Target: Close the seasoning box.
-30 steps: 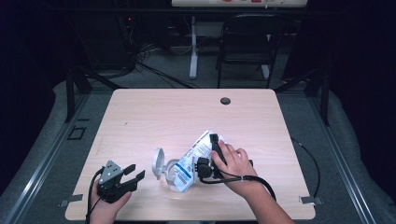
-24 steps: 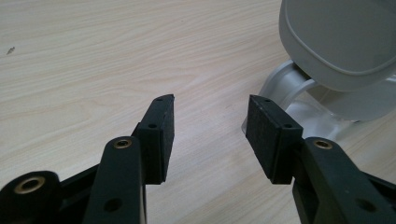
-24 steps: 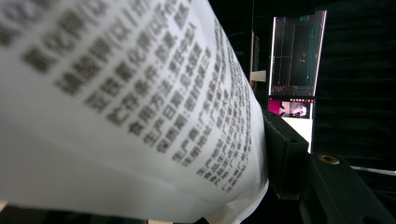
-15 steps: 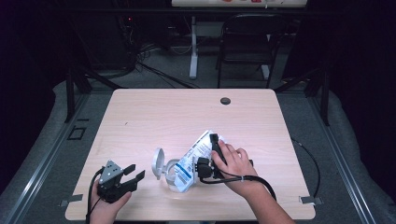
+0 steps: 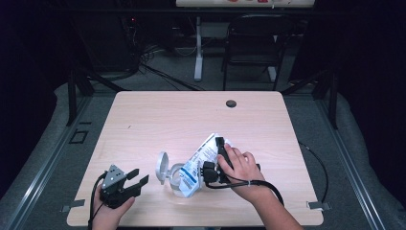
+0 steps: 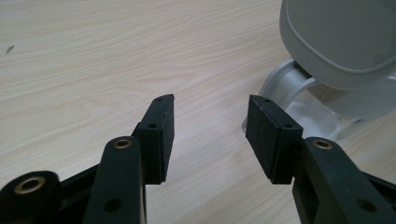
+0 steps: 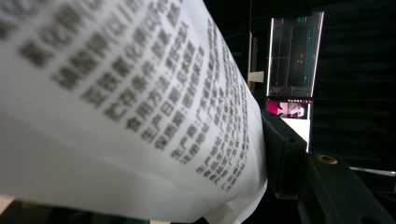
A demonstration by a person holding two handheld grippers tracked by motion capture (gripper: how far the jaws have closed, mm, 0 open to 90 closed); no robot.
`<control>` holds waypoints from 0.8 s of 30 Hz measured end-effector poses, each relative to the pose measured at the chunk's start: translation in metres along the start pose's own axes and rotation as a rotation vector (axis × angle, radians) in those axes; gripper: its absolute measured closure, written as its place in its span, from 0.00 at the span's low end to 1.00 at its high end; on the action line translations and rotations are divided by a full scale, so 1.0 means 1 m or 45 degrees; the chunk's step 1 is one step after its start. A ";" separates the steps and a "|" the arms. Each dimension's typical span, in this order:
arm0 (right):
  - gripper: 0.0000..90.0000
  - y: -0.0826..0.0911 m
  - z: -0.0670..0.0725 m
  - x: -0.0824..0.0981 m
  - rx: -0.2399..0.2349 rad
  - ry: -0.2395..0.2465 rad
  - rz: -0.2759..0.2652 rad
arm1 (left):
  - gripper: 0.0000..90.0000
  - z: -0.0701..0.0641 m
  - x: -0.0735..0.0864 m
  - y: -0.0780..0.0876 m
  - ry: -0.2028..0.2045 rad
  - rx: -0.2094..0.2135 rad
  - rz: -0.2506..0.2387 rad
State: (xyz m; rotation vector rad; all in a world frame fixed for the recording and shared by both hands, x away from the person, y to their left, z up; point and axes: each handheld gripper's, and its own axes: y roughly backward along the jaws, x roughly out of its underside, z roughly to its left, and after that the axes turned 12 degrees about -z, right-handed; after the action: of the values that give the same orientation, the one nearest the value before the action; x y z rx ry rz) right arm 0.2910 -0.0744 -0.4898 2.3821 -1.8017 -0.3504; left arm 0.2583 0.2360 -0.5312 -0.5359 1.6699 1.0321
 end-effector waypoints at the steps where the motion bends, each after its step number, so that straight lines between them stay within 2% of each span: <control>1: 0.57 0.000 0.000 0.000 0.000 0.000 -0.001 | 0.59 0.000 0.000 0.000 -0.002 0.000 0.002; 12: 0.59 0.000 -0.001 0.000 0.001 -0.003 -0.013 | 0.59 0.000 0.000 0.000 0.000 0.000 0.001; 16: 0.60 0.002 -0.001 -0.001 0.002 0.010 0.002 | 0.59 0.000 0.000 0.000 -0.001 0.000 0.002; 19: 0.61 0.001 -0.001 -0.001 0.003 0.005 -0.019 | 0.59 0.000 0.000 -0.001 -0.001 0.004 -0.002; 24: 0.62 0.001 -0.001 -0.001 -0.002 0.011 -0.006 | 0.59 0.000 0.001 -0.001 0.000 0.003 -0.002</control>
State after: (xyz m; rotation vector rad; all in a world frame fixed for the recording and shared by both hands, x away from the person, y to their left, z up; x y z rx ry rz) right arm 0.2896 -0.0737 -0.4886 2.3839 -1.7914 -0.3415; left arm 0.2588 0.2358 -0.5320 -0.5354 1.6706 1.0290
